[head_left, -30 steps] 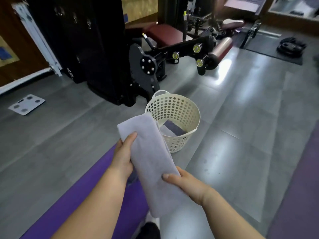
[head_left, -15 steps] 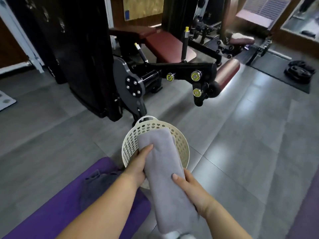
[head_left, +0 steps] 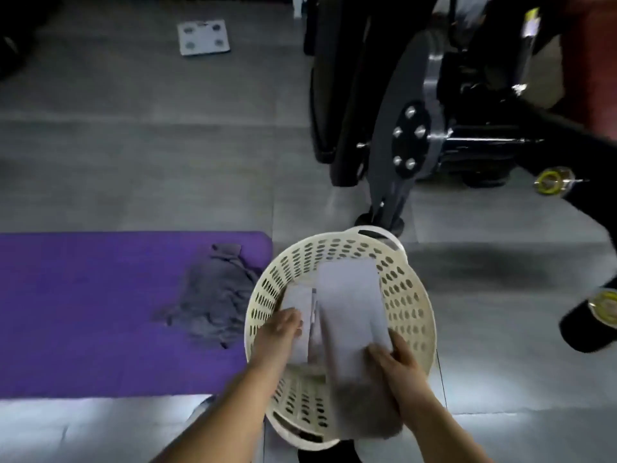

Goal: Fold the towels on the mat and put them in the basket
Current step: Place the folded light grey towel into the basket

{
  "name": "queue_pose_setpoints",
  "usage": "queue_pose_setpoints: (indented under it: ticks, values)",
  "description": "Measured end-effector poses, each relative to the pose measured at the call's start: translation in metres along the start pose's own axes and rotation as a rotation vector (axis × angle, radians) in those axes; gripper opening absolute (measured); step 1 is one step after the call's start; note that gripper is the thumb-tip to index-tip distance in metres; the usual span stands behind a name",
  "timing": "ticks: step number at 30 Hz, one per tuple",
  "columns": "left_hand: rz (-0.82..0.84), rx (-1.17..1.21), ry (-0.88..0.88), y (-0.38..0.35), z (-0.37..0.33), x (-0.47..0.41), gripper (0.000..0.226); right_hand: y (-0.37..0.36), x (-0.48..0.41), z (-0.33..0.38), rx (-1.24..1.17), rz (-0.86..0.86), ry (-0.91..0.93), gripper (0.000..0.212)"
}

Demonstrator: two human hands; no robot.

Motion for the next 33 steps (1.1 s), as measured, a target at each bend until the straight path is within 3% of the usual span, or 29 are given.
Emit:
queue_pose_setpoints:
  ticks: [4, 7, 10, 13, 17, 23, 30, 33]
  values:
    - [-0.169, -0.466, -0.008, 0.022, 0.054, -0.036, 0.029, 0.017, -0.068, -0.036, 0.045, -0.016, -0.058, 0.022]
    - [-0.433, -0.721, -0.121, 0.039, 0.076, -0.078, 0.043, 0.023, -0.117, -0.086, 0.082, -0.001, -0.136, 0.020]
    - [-0.515, -0.891, -0.138, 0.044, 0.100, -0.130, 0.057, 0.025, -0.174, -0.145, 0.052, -0.027, -0.242, 0.028]
    - [-0.567, -0.848, -0.085, 0.044, 0.128, -0.158, 0.055, 0.014, -0.223, -0.185, -0.043, -0.041, -0.287, 0.022]
    - [-0.582, -0.842, -0.232, 0.044, 0.145, -0.165, 0.047, -0.018, -0.279, -0.211, -0.084, -0.061, -0.259, 0.037]
    - [-0.588, -0.761, -0.353, 0.043, 0.154, -0.168, 0.042, -0.074, -0.327, -0.244, -0.049, -0.006, -0.249, 0.032]
    - [-0.638, -0.728, -0.503, 0.045, 0.159, -0.169, 0.033, -0.083, -0.328, -0.270, -0.299, 0.065, -0.330, 0.046]
    - [-0.626, -0.732, -0.503, 0.043, 0.159, -0.167, 0.031, -0.081, -0.329, -0.268, -0.334, 0.163, -0.292, 0.074]
Point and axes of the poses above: each hand's wrist, its own x-axis away from the middle knuckle, its own y-axis out of the back of the hand, z = x × y, the point moved 3 cm from there along -x, towards the middle knuckle, and after that the axes turned 3 degrees about x, right-handed, at the moved point
